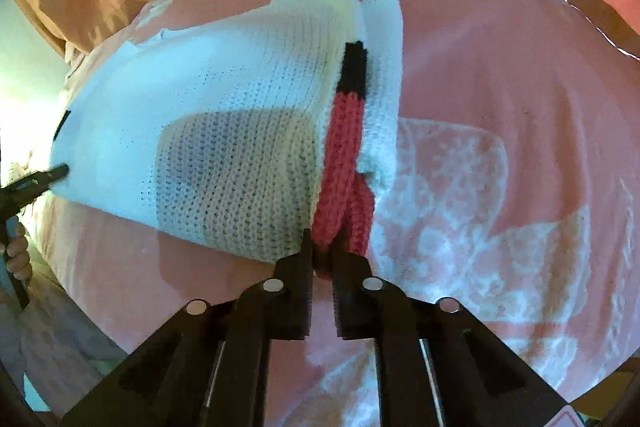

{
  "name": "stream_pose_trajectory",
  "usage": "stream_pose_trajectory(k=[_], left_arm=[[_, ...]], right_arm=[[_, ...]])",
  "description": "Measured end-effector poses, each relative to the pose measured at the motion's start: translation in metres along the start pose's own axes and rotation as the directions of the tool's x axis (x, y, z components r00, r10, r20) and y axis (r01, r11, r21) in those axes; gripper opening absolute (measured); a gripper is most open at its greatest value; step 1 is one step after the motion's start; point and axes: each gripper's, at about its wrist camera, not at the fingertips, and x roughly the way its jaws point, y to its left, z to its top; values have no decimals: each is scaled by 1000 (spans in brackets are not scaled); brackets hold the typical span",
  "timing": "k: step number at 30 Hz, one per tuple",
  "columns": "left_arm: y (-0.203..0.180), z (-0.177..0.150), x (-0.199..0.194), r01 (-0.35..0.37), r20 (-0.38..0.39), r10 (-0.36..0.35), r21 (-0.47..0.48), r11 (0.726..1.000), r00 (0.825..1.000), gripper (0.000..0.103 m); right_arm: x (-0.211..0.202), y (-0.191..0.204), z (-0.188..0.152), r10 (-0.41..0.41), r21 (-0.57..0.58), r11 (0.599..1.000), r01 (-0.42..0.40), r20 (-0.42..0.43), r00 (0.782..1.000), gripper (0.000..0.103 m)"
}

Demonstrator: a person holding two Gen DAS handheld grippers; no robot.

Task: Fold small clothes
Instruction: 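Lift the sweater hem with both grippers and fold it toward the collar, then open both grippers and release the folded sweater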

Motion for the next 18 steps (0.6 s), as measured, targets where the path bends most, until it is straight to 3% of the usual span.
stream_pose_trajectory(k=[3, 5, 7, 9, 11, 14, 16, 18], left_arm=[[5, 1, 2, -12, -9, 13, 12, 1000, 1000, 22], [3, -1, 4, -42, 1, 42, 36, 998, 999, 22], [0, -3, 5, -61, 14, 60, 61, 996, 998, 22], [-5, -4, 1, -83, 21, 81, 91, 992, 996, 25], [-3, -3, -10, -58, 44, 55, 72, 996, 998, 26], [-9, -3, -43, -43, 156, 28, 92, 995, 987, 27], [-19, 8, -59, -27, 210, 5, 101, 995, 978, 32], [-31, 23, -62, 2, 215, -29, 126, 992, 976, 35]], right_arm=[[-31, -15, 2, -84, 2, 996, 84, 75, 994, 6], [-19, -38, 1, -140, 43, 989, 139, 18, 990, 6], [5, -38, -3, -152, 11, 988, 153, -74, 986, 7], [3, -23, -4, -199, -63, 979, 195, -51, 979, 9], [-9, -24, -4, -144, -6, 990, 144, -30, 989, 11], [-39, -25, 2, -103, 31, 994, 101, 70, 992, 18], [-54, -24, 16, -73, 40, 997, 68, 133, 988, 18], [-54, -21, 32, -23, 35, 999, 18, 137, 990, 13]])
